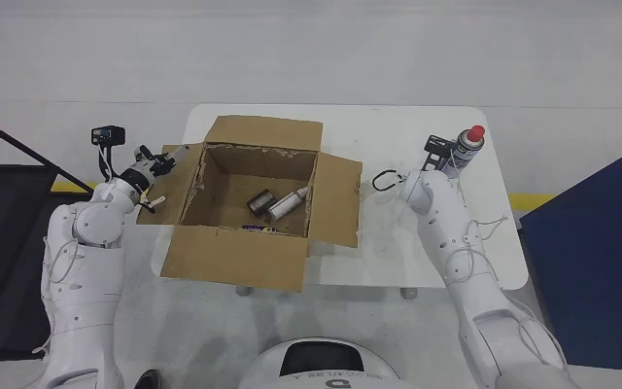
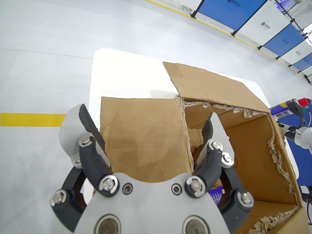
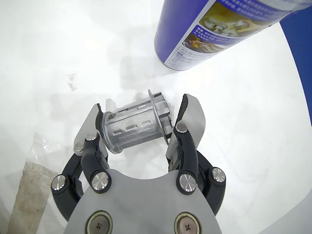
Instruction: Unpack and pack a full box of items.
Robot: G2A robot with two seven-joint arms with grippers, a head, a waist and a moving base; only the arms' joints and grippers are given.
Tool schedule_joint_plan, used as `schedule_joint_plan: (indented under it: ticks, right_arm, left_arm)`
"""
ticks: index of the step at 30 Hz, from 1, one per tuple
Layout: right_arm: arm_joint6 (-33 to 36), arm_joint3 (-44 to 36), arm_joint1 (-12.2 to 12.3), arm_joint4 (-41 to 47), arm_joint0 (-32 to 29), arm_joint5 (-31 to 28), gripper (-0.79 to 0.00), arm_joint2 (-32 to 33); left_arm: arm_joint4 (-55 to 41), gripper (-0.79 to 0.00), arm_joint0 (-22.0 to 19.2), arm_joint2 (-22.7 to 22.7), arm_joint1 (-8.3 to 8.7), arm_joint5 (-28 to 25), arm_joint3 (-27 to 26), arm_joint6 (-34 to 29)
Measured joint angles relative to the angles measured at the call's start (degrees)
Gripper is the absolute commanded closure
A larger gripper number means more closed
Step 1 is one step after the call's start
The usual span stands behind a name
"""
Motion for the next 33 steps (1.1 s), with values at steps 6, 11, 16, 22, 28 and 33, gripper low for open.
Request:
schedule_joint_plan:
  ticks: [6, 11, 16, 22, 28, 33]
  right_arm:
    - [-1.9, -2.9, -0.1, 0.7, -1.4, -0.1, 0.000, 0.9]
    - [-6.7, -11.2, -0.1, 4.0, -5.9, -3.6, 0.000, 2.6]
    - [-12.8, -23.7, 0.1, 11.4, -13.0, -12.6, 0.000, 4.9]
    - [-14.8, -31.1, -0.6, 29.6, -15.8, -23.3, 0.000, 6.2]
    - [-15.6, -31.3, -1.4, 37.3, -14.1, -24.6, 0.000, 3.0]
    - [-15.9, -31.8, -1.5, 37.4, -14.1, -24.0, 0.000, 2.5]
  left_arm:
    - [0.0, -0.785, 0.0, 0.0, 0.00, 0.0, 0.0, 0.0]
    - [0.0, -0.785, 0.0, 0.0, 0.00, 0.0, 0.0, 0.0]
    - [0.0, -0.785, 0.0, 0.0, 0.00, 0.0, 0.0, 0.0]
    - [0.0, -0.785, 0.0, 0.0, 0.00, 0.0, 0.0, 0.0]
    - [0.0, -0.785, 0.0, 0.0, 0.00, 0.0, 0.0, 0.0]
    - [0.0, -0.785, 0.0, 0.0, 0.00, 0.0, 0.0, 0.0]
